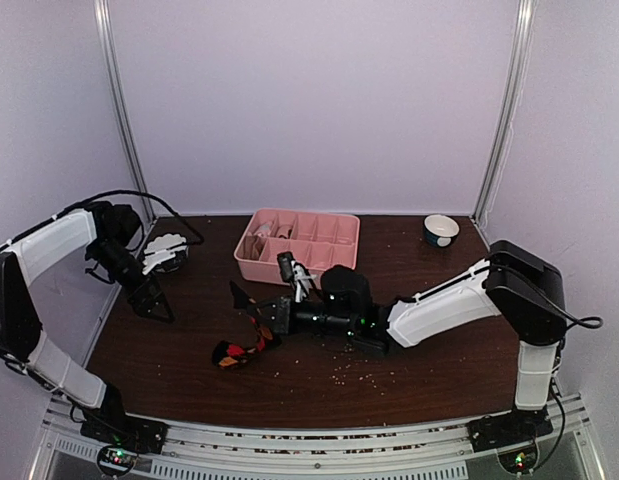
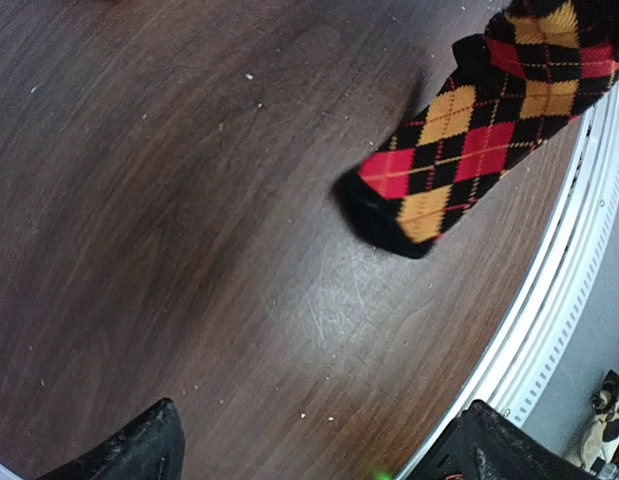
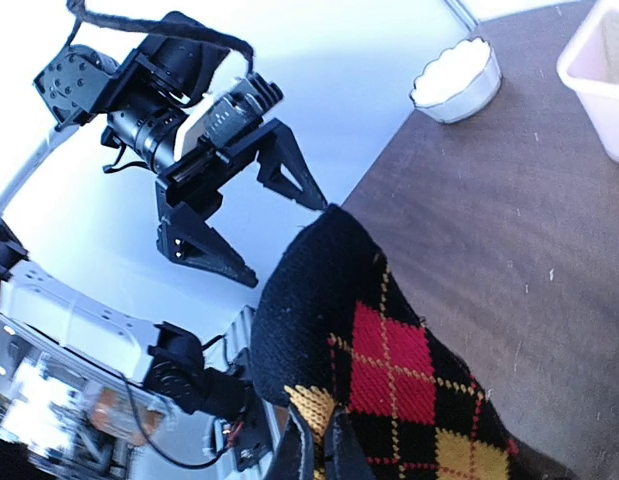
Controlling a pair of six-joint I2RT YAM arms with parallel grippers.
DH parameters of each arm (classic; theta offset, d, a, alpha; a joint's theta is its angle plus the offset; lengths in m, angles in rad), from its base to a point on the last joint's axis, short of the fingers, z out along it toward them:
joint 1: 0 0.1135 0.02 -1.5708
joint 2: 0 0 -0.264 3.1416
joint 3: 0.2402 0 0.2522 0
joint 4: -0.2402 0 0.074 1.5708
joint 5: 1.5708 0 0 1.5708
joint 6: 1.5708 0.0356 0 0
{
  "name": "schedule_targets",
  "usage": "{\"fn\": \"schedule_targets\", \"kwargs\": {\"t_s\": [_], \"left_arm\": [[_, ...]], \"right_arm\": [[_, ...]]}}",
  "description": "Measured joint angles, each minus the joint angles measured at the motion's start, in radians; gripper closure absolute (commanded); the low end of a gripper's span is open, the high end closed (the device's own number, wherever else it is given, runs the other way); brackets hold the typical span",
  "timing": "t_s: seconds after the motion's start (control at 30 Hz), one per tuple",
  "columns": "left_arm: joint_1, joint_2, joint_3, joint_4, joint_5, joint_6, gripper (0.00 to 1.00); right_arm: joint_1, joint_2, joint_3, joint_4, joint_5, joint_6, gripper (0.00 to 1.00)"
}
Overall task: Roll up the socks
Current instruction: Pick up the sock from the center of the board, then pass from the right arm to the left
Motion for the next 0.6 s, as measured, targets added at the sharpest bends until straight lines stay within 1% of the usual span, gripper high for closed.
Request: {"fn": "schedule_targets", "kwargs": {"t_s": [0.07,0.23,0.33,0.4,0.47,0.6], "left_arm": [[-0.040,0.034,0.024,0.010,-0.011,-0.011,0.02],[-0.114,0.101,0.082,0.029,-0.028,-0.032,0.02],[-0.134,0.123,0.135,0.026,-0.025,-0.037,0.02],[-0.141,0.128,0.168,0.026,-0.016,-0.037,0.02],[-0.144,0.128,0.199,0.020,0.000,-0.037,0.02],[-0.145,0.128,0.226,0.004,0.034,-0.037,0.02]], "right_arm": [[-0.015,0.000,-0.051,0.068,-0.026,0.045,1.00],[-0.059,0.008,-0.187,0.360,-0.119,0.218,1.00],[-0.098,0.024,-0.205,0.541,-0.190,0.336,1.00],[-0.126,0.025,-0.205,0.625,-0.239,0.391,1.00],[-0.151,0.024,-0.204,0.686,-0.291,0.437,1.00],[-0.195,0.016,-0.204,0.731,-0.375,0.503,1.00]]}}
